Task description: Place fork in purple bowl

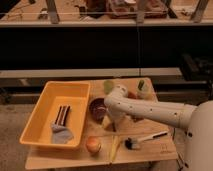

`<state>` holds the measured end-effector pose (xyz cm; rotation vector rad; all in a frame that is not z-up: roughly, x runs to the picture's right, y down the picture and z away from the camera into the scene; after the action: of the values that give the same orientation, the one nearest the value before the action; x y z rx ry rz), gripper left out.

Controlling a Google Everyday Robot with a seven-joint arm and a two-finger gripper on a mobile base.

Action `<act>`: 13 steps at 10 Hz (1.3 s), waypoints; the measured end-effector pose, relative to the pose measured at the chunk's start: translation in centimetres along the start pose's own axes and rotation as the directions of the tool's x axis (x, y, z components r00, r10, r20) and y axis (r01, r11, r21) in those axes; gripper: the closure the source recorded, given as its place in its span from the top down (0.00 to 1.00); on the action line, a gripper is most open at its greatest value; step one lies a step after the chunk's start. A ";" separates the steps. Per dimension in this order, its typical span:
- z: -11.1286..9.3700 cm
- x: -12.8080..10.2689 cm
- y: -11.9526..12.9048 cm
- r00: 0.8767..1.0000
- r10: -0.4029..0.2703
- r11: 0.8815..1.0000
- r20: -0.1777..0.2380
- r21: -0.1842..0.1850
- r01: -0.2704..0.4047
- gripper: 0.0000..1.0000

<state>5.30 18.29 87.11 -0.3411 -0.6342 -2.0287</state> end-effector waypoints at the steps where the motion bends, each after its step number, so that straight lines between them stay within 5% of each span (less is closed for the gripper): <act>1: 0.3 0.1 -0.2 1.000 -0.002 1.000 0.001 0.003 0.002 0.77; 8: 0.2 0.4 -0.1 1.000 0.003 1.000 -0.007 0.007 -0.003 0.09; 13: 0.5 0.2 -0.6 1.000 -0.002 1.000 -0.005 0.017 0.002 0.02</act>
<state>4.71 18.65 87.43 -0.3252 -0.6480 -2.0250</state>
